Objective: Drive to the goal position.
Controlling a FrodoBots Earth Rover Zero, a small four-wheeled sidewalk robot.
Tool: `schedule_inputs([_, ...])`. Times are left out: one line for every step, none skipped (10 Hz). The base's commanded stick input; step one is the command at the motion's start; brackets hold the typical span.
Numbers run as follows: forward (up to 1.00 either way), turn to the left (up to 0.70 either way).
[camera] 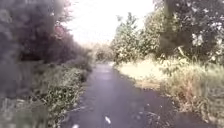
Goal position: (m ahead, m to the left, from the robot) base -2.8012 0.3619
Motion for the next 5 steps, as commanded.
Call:
schedule_inputs([0.85,0.0])
schedule_inputs([0.85,0.0])
schedule_inputs([0.85,0.0])
schedule_inputs([0.85,0.0])
schedule_inputs([0.85,0.0])
